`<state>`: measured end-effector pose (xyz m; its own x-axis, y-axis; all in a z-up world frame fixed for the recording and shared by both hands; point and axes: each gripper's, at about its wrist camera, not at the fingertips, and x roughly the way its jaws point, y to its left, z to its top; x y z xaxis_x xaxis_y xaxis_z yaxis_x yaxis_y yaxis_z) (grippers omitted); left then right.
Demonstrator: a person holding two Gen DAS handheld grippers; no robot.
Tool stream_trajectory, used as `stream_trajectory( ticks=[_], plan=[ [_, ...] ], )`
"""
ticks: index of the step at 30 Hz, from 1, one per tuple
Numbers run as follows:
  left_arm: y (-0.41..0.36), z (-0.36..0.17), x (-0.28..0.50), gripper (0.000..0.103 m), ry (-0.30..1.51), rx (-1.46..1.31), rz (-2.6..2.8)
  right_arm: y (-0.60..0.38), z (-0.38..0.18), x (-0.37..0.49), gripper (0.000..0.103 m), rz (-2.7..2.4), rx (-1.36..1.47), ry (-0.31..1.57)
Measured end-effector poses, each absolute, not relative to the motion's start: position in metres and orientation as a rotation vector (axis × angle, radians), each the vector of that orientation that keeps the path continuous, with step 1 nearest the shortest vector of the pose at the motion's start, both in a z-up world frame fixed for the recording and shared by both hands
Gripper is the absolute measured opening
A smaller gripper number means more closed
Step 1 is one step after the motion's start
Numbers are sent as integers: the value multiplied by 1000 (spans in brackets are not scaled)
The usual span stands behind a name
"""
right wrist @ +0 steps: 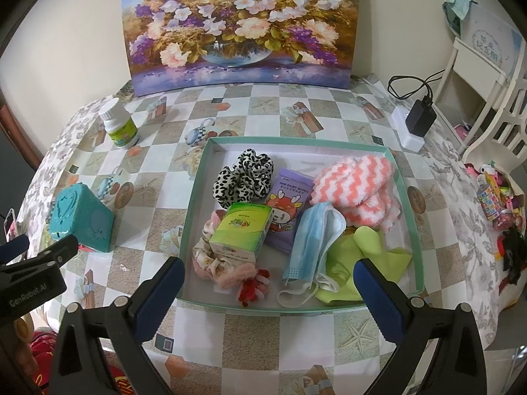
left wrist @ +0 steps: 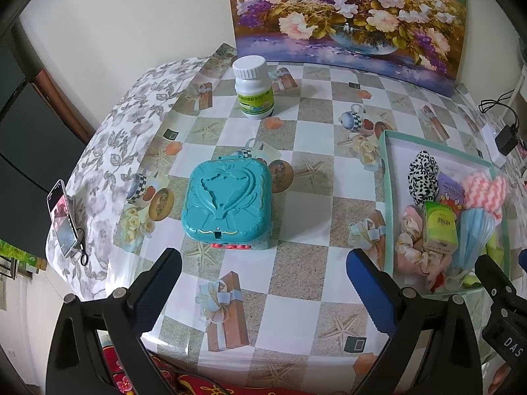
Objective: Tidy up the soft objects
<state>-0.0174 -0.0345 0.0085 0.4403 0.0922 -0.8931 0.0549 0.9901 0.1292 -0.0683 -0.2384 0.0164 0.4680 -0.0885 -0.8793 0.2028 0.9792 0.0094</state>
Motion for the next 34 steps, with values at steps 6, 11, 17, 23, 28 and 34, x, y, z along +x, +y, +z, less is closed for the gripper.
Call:
stream_trajectory(
  ticks=[6, 11, 17, 23, 28, 34],
  plan=[
    [-34, 8, -18, 100, 1122, 141, 23, -240, 16, -69, 103, -180, 119, 1071],
    [-33, 8, -17, 100, 1122, 136, 23, -242, 14, -69, 103, -182, 118, 1074],
    [-31, 7, -16, 100, 1137, 110, 18, -240, 15, -69, 103, -183, 118, 1074],
    [-31, 6, -15, 100, 1143, 100, 14, -240, 14, -69, 103, -184, 118, 1075],
    [-31, 9, -17, 100, 1123, 88, 16, -242, 14, -70, 103, -187, 121, 1074],
    [-28, 8, -15, 100, 1135, 68, 12, -243, 13, -70, 103, -196, 126, 1075]
  ],
)
